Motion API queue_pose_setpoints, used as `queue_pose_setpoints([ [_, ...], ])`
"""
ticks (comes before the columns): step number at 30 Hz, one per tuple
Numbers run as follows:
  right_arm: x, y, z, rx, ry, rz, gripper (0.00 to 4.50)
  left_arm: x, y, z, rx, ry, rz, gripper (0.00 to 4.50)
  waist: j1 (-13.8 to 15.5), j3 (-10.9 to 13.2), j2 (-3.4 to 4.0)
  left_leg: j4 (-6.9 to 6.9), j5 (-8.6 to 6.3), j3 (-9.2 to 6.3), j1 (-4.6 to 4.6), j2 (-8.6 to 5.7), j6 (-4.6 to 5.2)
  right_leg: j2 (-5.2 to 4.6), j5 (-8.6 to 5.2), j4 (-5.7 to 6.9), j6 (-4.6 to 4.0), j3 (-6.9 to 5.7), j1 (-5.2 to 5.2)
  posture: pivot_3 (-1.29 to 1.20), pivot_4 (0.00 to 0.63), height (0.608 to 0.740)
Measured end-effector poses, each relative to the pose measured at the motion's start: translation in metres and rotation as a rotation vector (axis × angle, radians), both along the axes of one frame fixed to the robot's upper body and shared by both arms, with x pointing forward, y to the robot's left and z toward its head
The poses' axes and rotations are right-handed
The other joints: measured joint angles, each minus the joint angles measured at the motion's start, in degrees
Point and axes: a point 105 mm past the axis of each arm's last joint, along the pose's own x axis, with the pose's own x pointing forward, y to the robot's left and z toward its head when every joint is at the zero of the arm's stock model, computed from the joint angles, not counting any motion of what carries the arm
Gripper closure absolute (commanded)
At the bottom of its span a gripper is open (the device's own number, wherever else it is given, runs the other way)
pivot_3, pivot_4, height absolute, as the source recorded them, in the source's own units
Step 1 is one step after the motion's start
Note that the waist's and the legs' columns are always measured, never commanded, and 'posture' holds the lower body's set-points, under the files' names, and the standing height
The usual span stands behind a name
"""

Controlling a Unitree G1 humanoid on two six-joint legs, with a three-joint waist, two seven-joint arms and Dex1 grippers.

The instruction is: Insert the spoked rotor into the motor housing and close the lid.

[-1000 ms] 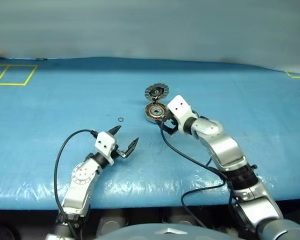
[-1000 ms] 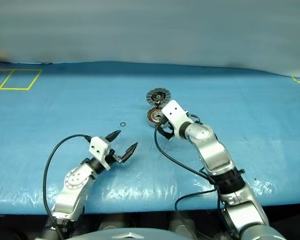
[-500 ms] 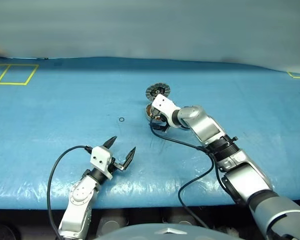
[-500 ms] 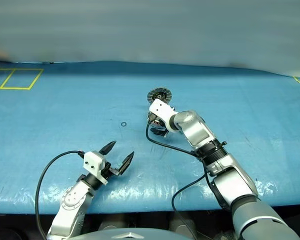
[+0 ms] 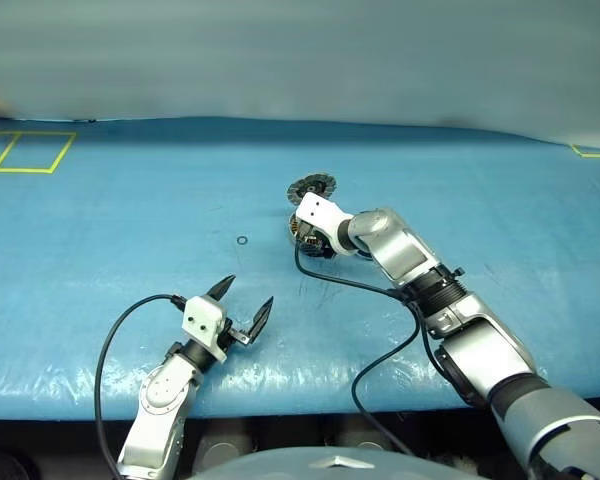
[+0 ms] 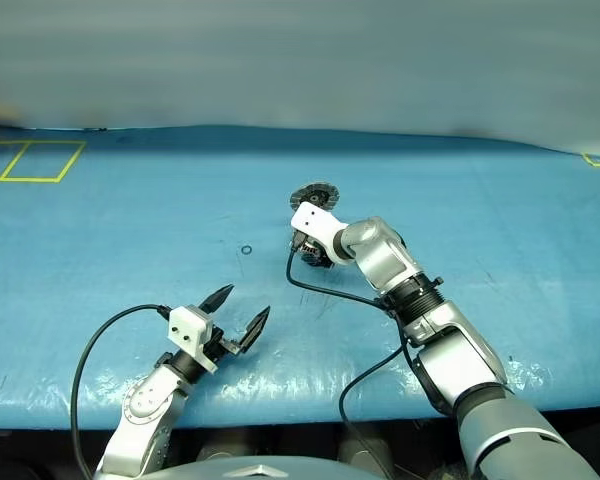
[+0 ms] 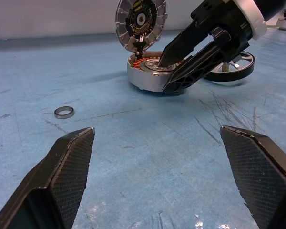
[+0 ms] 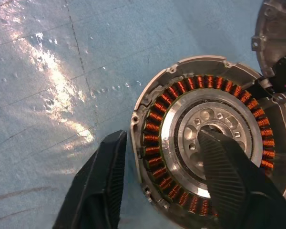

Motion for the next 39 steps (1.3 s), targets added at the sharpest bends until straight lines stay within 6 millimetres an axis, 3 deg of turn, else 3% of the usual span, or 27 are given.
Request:
queue_pose_setpoints([
  [8,-0.026,0.014,-0.01,0.052,0.053,-0.019,2.7,-0.003,0.014,0.002,0.027,-0.019,0.012,0.0,-0.5,-0.82,0.01,-0.28,-0.16,0.04,0.59,0.28,-0.27,-0.19,-0.32,0.01,-0.5,-0.27,0.07,0.0,0.15,0.74],
  [21,-0.1,0.049,-0.014,0.165,0.166,-0.058,2.7,-0.022,0.028,0.0,0.056,-0.039,-0.02,0.0,-0.66,-1.25,-0.08,-0.35,-0.46,-0.11,0.6,0.82,-0.76,0.15,-0.66,-0.01,-1.0,-0.51,0.01,0.0,0.15,0.74],
  [28,-0.124,0.06,-0.01,0.228,0.247,-0.074,2.7,-0.028,0.031,-0.004,0.048,-0.019,-0.013,0.0,-0.91,-1.25,-0.08,-0.41,-0.59,-0.14,0.58,0.95,-0.98,0.3,-0.84,-0.01,-1.09,-0.51,-0.07,0.0,0.15,0.74],
  [34,-0.129,0.064,-0.009,0.26,0.245,-0.096,2.7,-0.029,0.03,-0.005,0.041,-0.017,-0.018,0.0,-1.08,-1.24,-0.09,-0.56,-0.64,-0.15,0.58,0.99,-1.05,0.37,-0.99,-0.01,-1.18,-0.53,-0.14,0.0,0.15,0.74],
  [39,-0.131,0.069,-0.002,0.326,0.275,-0.164,1.16,-0.031,0.033,-0.007,0.042,-0.01,-0.025,0.0,-0.98,-0.97,-0.02,-0.62,-0.66,-0.2,0.48,1.02,-1.08,0.36,-1.08,-0.01,-1.22,-0.63,-0.18,0.0,0.15,0.74],
])
